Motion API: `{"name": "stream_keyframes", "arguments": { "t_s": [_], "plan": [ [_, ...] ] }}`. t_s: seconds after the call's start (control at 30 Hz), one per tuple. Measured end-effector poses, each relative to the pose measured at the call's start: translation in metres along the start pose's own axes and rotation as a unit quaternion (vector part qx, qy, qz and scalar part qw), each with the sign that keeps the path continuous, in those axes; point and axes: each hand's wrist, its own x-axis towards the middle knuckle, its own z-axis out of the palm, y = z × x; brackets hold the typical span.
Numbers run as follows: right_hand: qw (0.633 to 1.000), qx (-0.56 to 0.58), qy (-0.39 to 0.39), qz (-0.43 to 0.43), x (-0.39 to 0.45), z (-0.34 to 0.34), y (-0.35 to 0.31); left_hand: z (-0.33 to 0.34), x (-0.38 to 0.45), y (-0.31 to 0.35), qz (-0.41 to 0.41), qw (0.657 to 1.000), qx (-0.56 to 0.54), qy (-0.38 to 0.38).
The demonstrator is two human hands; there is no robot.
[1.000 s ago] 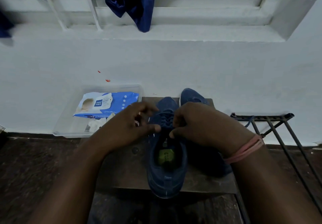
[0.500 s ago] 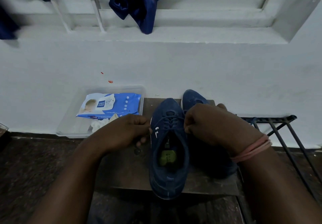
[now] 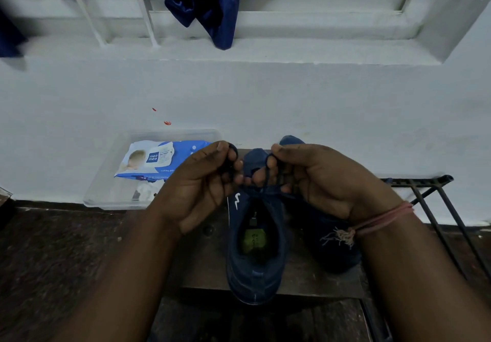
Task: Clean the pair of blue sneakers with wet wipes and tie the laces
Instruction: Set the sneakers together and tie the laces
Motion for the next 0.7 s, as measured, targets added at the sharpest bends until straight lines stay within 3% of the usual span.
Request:
{"name": "stream_keyframes", "arguments": {
  "t_s": [0.17, 0.33, 0.7],
  "plan": [
    [0.995, 0.092, 0.024, 0.004, 0.012, 0.002, 0.009, 0.005, 0.005, -0.002, 0.041, 0.990, 0.115, 0.074],
    [0.992, 0.102, 0.066, 0.025, 0.022, 0.001, 0.021, -0.005, 0.006, -0.001, -0.027, 0.956, 0.245, 0.161],
    [0.986, -0.069, 0.124, 0.085, 0.019, 0.005, 0.016, -0.002, 0.013, -0.006, -0.003, 0.970, -0.014, 0.243]
  ]
}}
